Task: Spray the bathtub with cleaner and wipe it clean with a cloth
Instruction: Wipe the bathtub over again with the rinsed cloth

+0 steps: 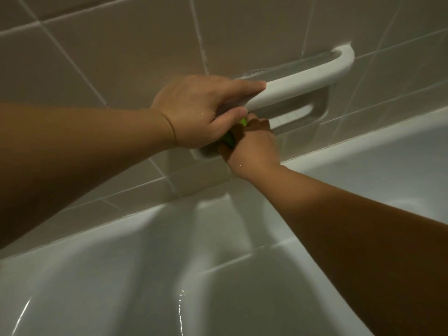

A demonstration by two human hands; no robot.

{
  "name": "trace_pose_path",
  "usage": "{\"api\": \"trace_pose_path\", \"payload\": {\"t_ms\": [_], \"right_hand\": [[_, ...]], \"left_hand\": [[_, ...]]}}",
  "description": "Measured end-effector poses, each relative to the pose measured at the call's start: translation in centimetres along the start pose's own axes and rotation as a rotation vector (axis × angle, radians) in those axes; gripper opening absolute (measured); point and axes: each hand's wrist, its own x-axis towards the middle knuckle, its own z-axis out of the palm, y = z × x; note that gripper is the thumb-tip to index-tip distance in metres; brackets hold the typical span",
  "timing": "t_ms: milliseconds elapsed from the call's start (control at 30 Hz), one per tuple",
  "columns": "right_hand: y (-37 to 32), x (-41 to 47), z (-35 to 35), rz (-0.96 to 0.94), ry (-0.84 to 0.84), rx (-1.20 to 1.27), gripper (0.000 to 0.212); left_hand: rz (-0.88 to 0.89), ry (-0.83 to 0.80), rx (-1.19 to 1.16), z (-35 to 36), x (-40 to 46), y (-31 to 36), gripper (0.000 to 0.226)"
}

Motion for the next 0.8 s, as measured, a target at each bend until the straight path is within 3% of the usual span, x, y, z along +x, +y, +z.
{"api": "trace_pose_path", "payload": {"t_ms": [133,267,433,533,667,800], "right_hand": [[-2.2,-0.4,1.4,-0.138,0.013,0.051,0.055],[3.9,1.0,-1.2,-0.198,-0.142,-0.037,0.063],[11.3,1.3,-5.6,0.022,-0.050,-0.108,0.068],[11.3,0.2,-6.0,0.008,-0.014,-0.082,0.063],[12.1,-2.2,-6.5,0.072,0.083,0.181,0.053],[13.8,-3.8,-9.6,0.353,0.306,0.469,0.046]], "left_hand": [[-0.012,0.003,0.007,-0.1,-0.1,0.1,0.051],[-0.011,0.010,-0.006,0.0,-0.1,0.0,0.050],[0.003,0.036,0.014,0.1,-0.2,0.1,0.049],[0.011,0.023,0.028,0.2,-0.2,0.1,0.050],[0.015,0.012,0.027,0.2,-0.3,0.1,0.049],[-0.067,-0.046,0.032,-0.1,-0.2,1.0,0.052]]}}
